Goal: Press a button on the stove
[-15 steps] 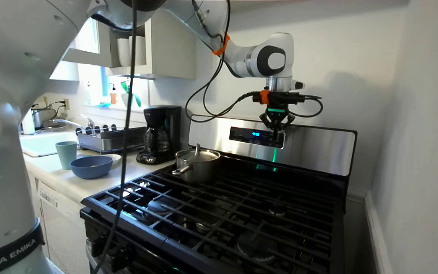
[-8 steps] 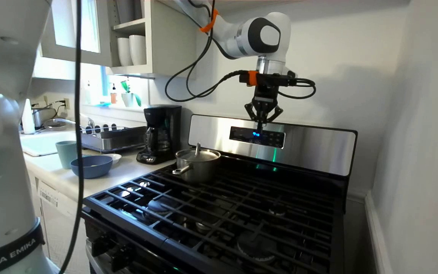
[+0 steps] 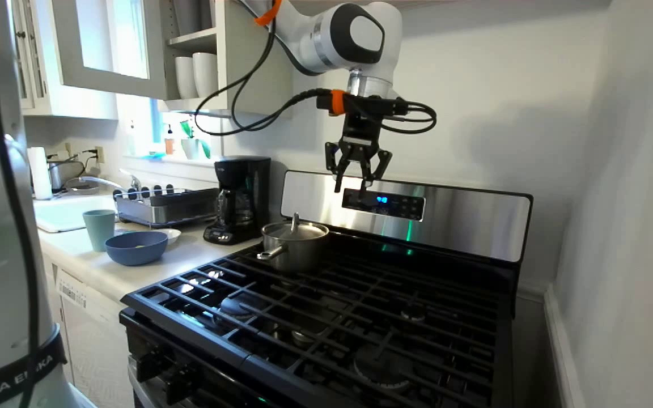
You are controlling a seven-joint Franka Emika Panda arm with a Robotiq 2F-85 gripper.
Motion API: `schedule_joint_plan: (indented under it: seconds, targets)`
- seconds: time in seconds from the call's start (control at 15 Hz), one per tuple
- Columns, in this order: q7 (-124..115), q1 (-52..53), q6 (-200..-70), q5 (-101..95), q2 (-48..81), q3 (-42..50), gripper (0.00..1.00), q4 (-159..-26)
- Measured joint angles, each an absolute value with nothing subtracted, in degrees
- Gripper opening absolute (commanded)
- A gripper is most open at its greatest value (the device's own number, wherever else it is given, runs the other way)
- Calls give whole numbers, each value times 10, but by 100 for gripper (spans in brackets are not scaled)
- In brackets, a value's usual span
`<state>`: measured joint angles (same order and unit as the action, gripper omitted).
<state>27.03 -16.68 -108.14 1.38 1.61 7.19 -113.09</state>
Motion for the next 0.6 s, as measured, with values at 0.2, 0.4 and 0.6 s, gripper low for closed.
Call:
schedule_joint_plan:
  seconds: [0.2,0.4,0.6]
  targets:
    - [258,-152,-1087,-15,-42,76,100,-1187]
    - [255,-142,-1086,-48,-91,80,100,-1224]
    - [267,-137,-1077,-68,-118,85,100,-1238]
